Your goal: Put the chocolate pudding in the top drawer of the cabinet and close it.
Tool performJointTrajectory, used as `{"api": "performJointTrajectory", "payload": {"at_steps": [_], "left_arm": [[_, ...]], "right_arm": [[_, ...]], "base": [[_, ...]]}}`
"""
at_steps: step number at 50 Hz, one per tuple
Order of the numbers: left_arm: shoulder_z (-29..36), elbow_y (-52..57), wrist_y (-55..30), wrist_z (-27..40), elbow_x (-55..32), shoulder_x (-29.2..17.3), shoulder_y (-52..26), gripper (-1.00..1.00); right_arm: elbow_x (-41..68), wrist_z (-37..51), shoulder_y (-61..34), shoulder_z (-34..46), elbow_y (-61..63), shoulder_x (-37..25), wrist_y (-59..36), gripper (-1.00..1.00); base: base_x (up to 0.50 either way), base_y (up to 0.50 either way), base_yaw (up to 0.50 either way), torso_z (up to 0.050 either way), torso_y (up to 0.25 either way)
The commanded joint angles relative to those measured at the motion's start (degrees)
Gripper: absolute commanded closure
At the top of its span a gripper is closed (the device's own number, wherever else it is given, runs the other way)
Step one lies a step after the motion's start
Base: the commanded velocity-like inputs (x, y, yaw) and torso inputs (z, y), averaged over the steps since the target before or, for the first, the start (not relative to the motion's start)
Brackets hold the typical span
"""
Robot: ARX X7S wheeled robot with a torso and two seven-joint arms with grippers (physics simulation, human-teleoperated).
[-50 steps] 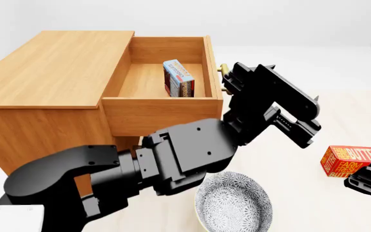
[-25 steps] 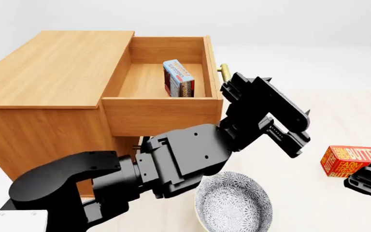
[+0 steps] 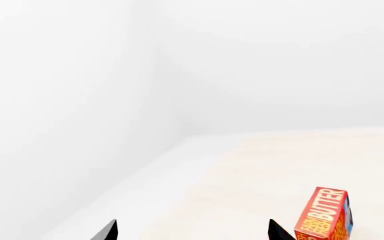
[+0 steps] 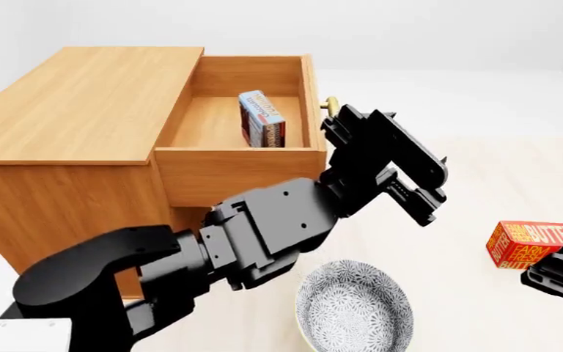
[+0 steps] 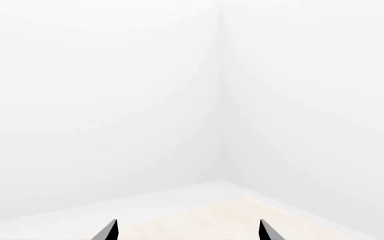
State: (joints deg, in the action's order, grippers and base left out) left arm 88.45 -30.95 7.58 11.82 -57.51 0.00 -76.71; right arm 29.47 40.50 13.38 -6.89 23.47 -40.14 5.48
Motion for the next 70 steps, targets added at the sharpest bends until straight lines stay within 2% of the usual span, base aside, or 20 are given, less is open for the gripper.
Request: {"api": "performJointTrajectory", "payload": {"at_steps": [1, 30, 70], "left_arm": [[0.24, -6.69, -0.05, 1.90, -2.69, 0.00, -0.34, -1.00], [0.17, -13.51, -3.95, 4.99, -6.67, 0.00, -1.82, -1.00], [-0.50, -26.89, -8.91, 3.00, -7.80, 0.00, -0.23, -1.00]], "right_arm": [[0.19, -0.16, 0.06, -0.08, 0.14, -0.07, -0.29, -1.00], [0.53, -0.62, 0.04, -0.21, 0.17, 0.08, -0.44, -1.00], [0.61, -1.12, 0.03, -0.34, 0.25, 0.20, -0.72, -1.00]], "base": [[0.00, 0.00, 0.00, 0.000, 0.000], [0.00, 0.00, 0.00, 0.000, 0.000], [0.00, 0.00, 0.00, 0.000, 0.000]]}}
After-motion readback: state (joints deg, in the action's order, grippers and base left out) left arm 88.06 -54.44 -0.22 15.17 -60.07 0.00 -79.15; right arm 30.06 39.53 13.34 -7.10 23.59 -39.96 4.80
